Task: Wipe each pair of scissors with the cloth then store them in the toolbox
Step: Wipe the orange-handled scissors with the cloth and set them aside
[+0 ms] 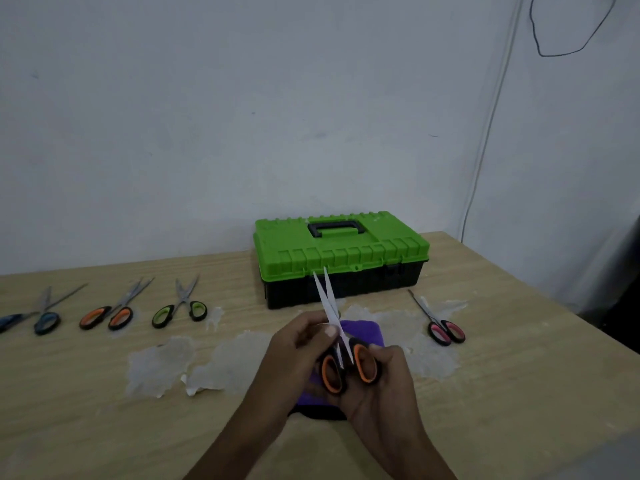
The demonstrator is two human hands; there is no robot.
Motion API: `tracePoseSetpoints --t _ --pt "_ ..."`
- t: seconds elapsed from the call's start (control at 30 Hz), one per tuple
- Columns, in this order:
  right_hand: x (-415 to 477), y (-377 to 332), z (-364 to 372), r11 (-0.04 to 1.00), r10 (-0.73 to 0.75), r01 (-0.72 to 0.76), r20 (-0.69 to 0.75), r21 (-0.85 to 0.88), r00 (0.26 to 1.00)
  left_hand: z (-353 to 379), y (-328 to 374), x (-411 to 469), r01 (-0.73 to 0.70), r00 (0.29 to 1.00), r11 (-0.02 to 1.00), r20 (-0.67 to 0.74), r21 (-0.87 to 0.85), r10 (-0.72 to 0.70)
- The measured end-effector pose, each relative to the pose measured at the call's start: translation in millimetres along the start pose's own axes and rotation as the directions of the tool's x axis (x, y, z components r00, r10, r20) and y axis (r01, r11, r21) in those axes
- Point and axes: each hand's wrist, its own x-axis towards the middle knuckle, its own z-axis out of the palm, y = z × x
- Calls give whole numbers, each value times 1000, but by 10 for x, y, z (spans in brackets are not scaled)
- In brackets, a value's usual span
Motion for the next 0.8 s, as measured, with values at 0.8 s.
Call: tracePoseSetpoints --t 0.8 --pt "115 -258 -487 -247 -514 -41 95 -968 852 39 -392 317 -158 987 912 69 380 143"
